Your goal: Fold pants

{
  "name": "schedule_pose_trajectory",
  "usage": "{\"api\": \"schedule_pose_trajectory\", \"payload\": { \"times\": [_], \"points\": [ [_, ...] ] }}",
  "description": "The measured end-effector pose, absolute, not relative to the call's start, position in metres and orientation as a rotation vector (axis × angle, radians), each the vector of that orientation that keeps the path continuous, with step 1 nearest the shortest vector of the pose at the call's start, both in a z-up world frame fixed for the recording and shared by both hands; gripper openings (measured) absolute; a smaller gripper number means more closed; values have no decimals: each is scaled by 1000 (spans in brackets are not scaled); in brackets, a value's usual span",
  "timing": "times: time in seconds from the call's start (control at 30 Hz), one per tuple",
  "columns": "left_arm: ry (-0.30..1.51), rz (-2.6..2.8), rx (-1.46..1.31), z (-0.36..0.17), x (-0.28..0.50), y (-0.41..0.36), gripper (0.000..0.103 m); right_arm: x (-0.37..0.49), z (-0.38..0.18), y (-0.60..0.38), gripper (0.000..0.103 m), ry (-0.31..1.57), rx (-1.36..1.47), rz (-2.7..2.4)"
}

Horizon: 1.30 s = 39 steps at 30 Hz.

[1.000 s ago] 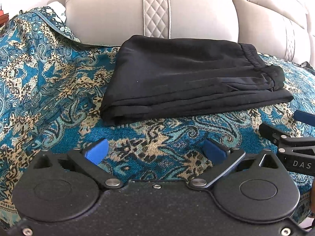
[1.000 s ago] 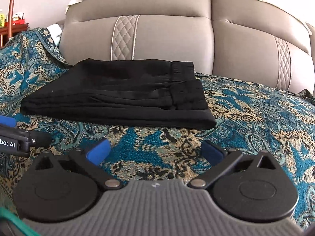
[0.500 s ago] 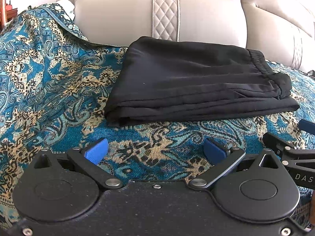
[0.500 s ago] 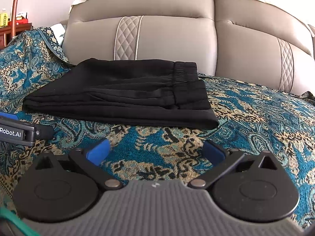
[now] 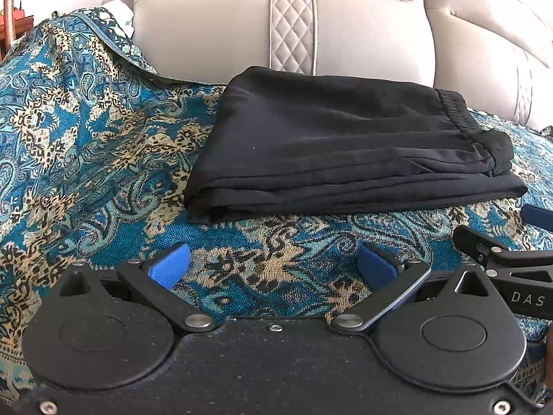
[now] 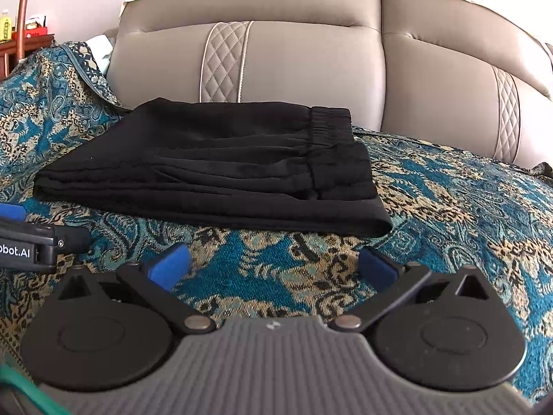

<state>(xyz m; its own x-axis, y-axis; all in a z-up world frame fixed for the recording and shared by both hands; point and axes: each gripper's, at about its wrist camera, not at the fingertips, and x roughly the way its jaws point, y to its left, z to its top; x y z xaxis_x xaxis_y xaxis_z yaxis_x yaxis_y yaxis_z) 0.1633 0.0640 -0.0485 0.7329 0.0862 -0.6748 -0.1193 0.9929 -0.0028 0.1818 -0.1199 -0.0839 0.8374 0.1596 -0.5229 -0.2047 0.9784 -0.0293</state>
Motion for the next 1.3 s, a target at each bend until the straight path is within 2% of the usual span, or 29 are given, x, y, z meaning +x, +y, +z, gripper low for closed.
{"api": "schedule_pose_trajectory", "payload": {
  "times": [1.3],
  "points": [
    [730,118,-49,-48,163,64,103,178,-86,-122,103,525,-80,200]
  ]
}}
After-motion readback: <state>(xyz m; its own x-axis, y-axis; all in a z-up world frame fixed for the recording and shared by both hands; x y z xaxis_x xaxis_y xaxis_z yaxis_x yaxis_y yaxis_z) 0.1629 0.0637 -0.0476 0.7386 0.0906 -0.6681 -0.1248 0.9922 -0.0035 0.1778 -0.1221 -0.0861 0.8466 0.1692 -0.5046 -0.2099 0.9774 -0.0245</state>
